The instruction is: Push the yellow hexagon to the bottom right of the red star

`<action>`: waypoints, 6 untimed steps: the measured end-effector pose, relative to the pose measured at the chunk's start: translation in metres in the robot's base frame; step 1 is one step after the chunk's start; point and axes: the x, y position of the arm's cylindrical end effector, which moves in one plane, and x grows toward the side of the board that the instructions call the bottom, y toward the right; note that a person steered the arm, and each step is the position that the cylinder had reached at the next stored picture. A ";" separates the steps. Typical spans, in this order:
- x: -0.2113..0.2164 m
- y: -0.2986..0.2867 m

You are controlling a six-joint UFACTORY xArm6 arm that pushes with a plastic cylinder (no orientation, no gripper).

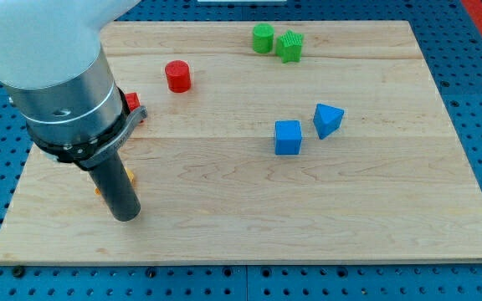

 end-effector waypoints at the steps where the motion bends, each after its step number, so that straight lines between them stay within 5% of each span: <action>1: 0.002 -0.004; 4: -0.058 -0.116; 6: -0.084 -0.016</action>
